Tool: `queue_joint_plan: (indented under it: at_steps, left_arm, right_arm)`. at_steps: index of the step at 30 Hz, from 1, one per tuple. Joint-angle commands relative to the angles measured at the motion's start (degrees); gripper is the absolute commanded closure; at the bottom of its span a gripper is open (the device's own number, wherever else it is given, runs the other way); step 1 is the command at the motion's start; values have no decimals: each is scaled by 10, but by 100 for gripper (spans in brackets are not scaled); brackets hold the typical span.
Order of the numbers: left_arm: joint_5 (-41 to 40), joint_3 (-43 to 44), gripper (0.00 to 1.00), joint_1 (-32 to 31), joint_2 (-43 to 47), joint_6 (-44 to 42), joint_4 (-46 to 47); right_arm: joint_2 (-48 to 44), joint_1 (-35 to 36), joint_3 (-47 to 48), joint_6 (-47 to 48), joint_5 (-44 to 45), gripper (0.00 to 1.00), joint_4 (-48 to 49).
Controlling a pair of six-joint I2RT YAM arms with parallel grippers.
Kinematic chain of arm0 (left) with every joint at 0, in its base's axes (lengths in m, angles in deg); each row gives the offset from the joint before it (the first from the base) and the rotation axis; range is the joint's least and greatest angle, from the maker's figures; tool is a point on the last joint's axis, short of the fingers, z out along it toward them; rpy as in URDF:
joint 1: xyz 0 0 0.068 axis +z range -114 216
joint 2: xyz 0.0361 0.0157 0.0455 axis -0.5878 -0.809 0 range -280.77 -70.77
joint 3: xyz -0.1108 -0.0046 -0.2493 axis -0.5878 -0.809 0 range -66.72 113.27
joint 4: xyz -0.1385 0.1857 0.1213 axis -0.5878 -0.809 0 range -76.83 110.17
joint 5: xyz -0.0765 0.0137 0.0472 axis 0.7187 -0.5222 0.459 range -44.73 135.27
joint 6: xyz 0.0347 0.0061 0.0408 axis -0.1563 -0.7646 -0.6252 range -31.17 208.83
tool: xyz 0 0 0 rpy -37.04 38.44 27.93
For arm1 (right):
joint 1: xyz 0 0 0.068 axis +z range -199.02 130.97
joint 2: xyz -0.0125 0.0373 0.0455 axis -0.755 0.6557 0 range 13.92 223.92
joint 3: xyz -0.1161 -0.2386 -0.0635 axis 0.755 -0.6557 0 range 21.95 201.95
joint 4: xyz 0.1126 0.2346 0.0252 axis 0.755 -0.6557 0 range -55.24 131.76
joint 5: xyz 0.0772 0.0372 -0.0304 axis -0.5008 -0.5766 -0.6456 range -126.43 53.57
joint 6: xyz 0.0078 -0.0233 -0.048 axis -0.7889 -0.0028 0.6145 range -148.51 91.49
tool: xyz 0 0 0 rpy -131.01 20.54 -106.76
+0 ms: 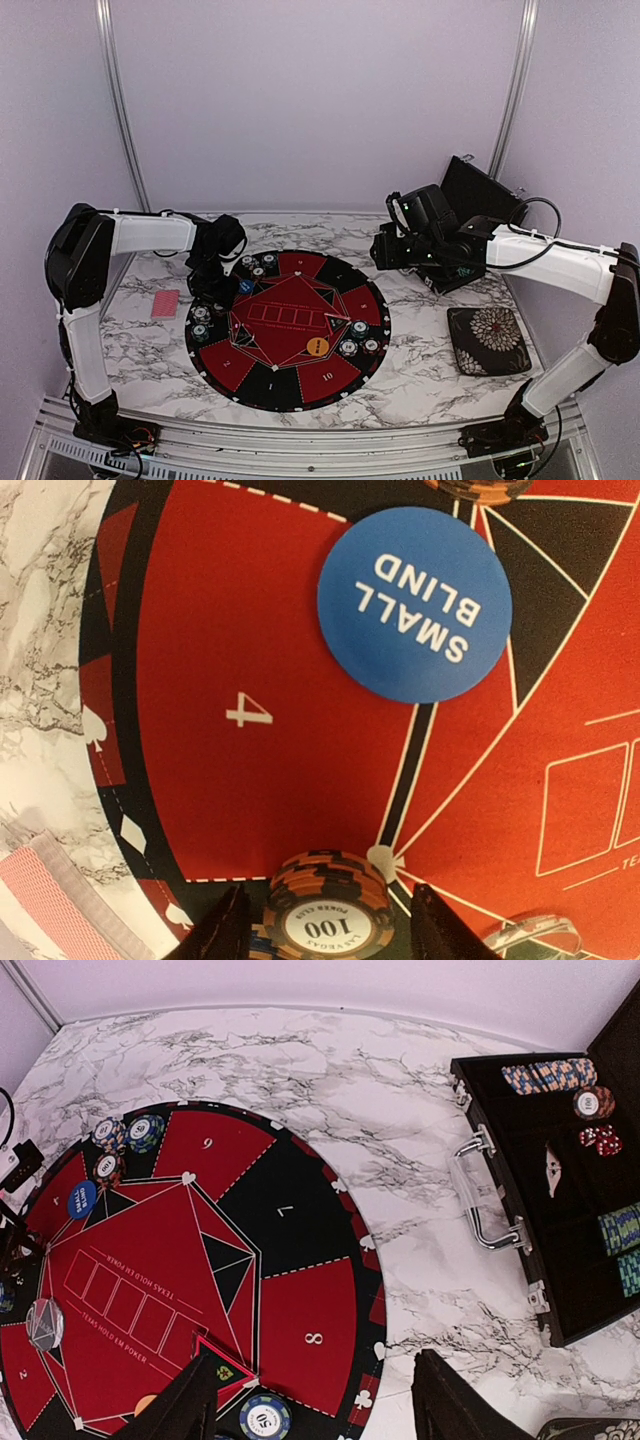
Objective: Distribute texas hold em gaming equipment
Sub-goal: Place the pile of poker chips at the dealer area, then pick up the poker card from the poker chips pile.
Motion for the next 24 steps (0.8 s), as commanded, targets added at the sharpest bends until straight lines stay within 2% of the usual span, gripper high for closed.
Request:
queue_joint_plan:
  at_steps: [1, 9, 18, 24]
  left_arm:
    - [-3, 18, 44, 4, -7, -3, 3]
    - [-9, 27, 32, 4, 4, -2, 3]
    - [-16, 36, 24, 4, 22, 4, 3]
    - [-15, 38, 14, 3, 42, 4, 3]
  right_arm:
    - [0, -3, 22, -7, 4, 36, -5]
    - [-2, -4, 22, -8, 7, 36, -4]
    - [-19, -3, 18, -8, 14, 35, 8]
    - [-36, -3, 16, -11, 30, 35, 18]
